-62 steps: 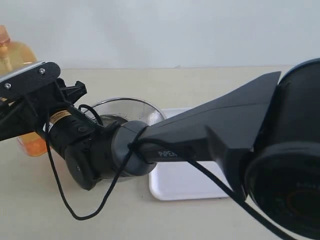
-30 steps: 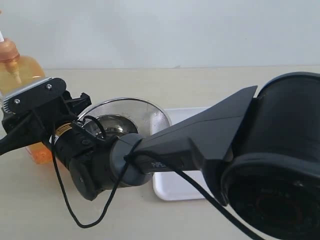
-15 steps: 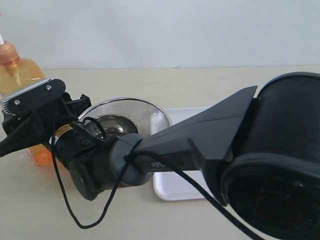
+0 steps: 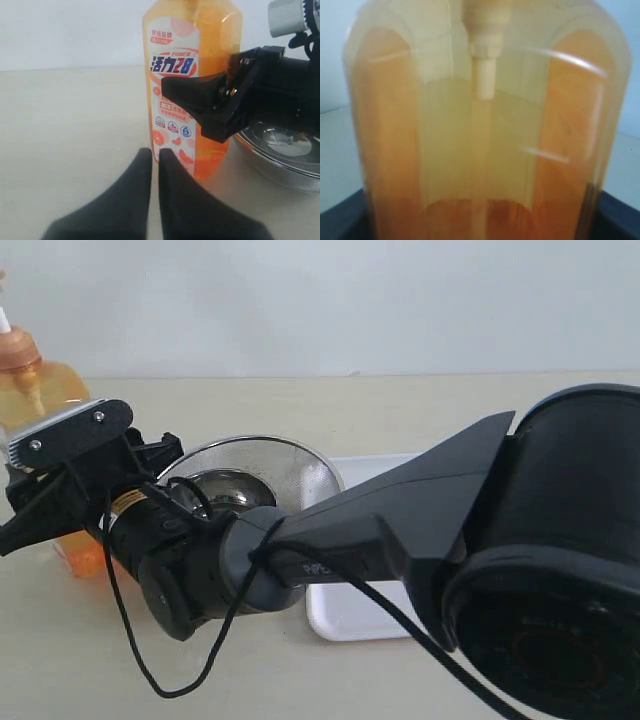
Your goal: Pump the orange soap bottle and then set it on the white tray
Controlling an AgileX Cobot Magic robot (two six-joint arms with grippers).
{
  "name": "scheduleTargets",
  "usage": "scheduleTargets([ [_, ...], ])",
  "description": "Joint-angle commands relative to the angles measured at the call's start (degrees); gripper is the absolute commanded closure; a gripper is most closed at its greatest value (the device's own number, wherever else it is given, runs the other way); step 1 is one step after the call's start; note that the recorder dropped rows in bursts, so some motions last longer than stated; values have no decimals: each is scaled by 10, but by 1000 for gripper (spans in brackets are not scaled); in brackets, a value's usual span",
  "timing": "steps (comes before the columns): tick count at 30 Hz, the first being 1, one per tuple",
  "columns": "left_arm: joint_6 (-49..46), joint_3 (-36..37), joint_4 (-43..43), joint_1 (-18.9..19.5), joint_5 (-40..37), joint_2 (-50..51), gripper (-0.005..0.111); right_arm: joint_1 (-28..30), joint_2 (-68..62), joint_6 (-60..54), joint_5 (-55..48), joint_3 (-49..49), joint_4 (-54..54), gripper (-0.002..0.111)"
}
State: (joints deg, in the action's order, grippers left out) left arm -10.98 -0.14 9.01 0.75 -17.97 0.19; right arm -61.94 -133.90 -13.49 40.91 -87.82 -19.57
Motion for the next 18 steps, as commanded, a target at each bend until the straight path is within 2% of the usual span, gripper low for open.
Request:
scheduleTargets([
  [1,-2,1,3,2,0,-2,102,2,7,-6,44,-9,7,108],
  [7,-2,1,3,2,0,-2,102,2,4,-23,45,-9,5,108],
  [9,-2,1,3,2,0,-2,102,2,4,-27,45,-9,5,103],
  [11,-2,1,3,2,0,-2,102,2,4,-27,45,-9,5,93],
  [17,-2,1,3,2,0,-2,102,2,4,-21,42,-9,5,50],
  [18,-2,1,3,2,0,-2,102,2,4,-21,42,-9,5,46],
])
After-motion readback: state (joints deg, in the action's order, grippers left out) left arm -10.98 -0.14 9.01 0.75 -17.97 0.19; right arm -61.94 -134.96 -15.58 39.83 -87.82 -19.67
